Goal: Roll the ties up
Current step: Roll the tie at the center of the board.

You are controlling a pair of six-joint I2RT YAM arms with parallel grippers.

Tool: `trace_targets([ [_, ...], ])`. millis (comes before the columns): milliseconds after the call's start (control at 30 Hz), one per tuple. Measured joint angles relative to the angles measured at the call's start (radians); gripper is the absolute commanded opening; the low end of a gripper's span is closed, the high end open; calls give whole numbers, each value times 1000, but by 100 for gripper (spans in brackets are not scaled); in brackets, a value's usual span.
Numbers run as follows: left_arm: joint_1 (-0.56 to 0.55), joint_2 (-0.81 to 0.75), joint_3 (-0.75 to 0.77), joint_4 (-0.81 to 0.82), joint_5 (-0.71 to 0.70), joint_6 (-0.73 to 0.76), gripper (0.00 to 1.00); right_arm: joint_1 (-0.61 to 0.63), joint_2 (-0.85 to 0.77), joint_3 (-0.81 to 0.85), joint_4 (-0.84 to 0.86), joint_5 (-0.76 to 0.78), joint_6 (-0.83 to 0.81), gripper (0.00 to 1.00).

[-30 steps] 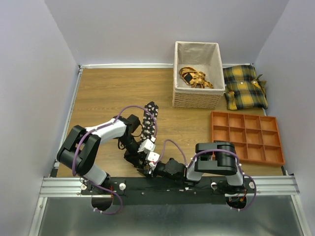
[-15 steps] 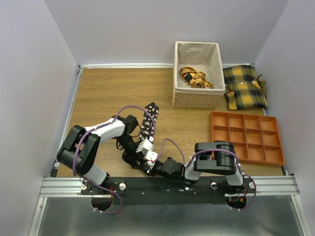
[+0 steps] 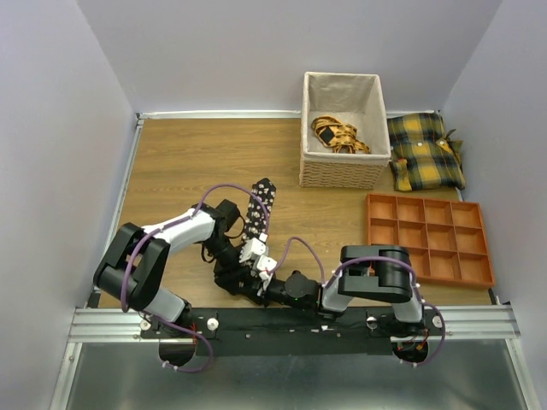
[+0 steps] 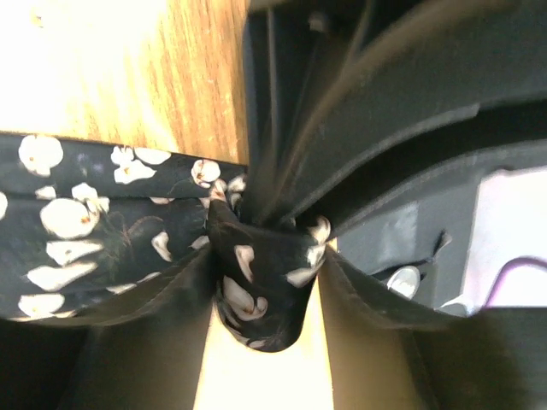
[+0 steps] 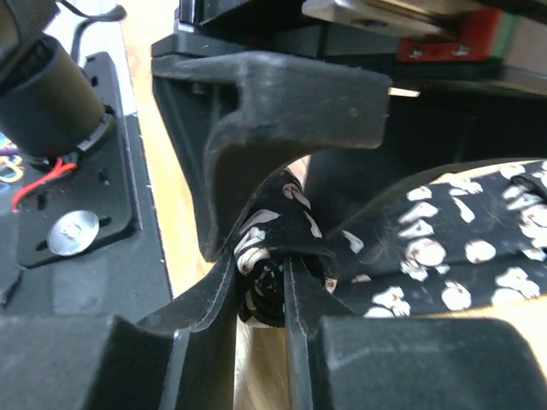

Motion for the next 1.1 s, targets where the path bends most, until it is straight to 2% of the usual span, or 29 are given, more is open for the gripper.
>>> trace_targets([
  [67,-3,-17,-6,12,2,-43,79,-1,-3,0,-2,-8,22,12],
  [267,-4,-100,-43,78,2,-137,99,-2,-17,-2,-6,-18,49,11],
  [400,-1,-169,-80,136,-24,-189,99,-1,-20,-6,-9,-23,56,11],
  [767,45,-211,-116,165,-22,-214,99,-3,-2,4,-9,-29,98,11],
  [933,90,-204,-112,185,-8,-89,99,-29,26,-1,4,-29,255,11],
  [1100,101,-164,-69,151,10,27,99,-43,26,-2,1,-31,342,11],
])
